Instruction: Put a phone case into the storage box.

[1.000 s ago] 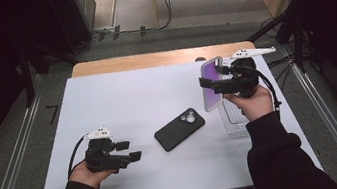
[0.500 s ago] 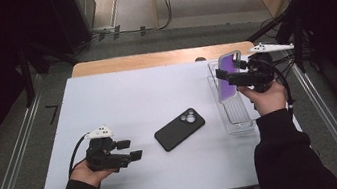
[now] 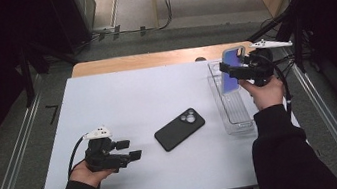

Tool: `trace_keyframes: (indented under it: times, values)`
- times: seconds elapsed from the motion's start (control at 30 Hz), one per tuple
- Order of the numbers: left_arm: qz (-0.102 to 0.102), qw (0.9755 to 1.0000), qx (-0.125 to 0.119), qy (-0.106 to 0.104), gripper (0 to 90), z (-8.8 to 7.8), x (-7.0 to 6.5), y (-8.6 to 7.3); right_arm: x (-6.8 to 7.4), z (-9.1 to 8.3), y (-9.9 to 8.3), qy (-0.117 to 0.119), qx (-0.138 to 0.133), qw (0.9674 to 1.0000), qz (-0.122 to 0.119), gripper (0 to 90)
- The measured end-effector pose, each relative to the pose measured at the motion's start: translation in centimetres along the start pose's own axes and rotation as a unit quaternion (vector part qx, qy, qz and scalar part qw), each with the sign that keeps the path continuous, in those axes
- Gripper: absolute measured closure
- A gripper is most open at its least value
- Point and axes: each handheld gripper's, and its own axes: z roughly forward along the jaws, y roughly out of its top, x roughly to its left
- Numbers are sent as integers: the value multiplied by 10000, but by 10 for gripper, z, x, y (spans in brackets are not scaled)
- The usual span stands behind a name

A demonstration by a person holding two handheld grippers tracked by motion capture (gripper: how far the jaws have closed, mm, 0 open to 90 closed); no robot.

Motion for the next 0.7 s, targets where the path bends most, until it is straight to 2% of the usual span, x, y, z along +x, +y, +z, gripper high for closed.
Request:
trace_keyframes:
  times: [0.23, 0.33, 0.43, 0.7]
  values:
    - [30, 10000, 18, 1, 299, 1, 2, 1, -9, 17, 7, -152, -8, 9999, 57, 152]
    - [35, 10000, 12, -11, 300, 2, 2, 2, -15, 27, 10, -153, 47, 9998, 123, 152]
    - [15, 10000, 1, -25, 300, 2, 2, 2, -20, 37, 15, -257, 119, 9996, 86, 153]
    - [66, 9999, 78, -38, 300, 5, 0, 2, -33, 53, 27, -425, 84, 9988, 212, 152]
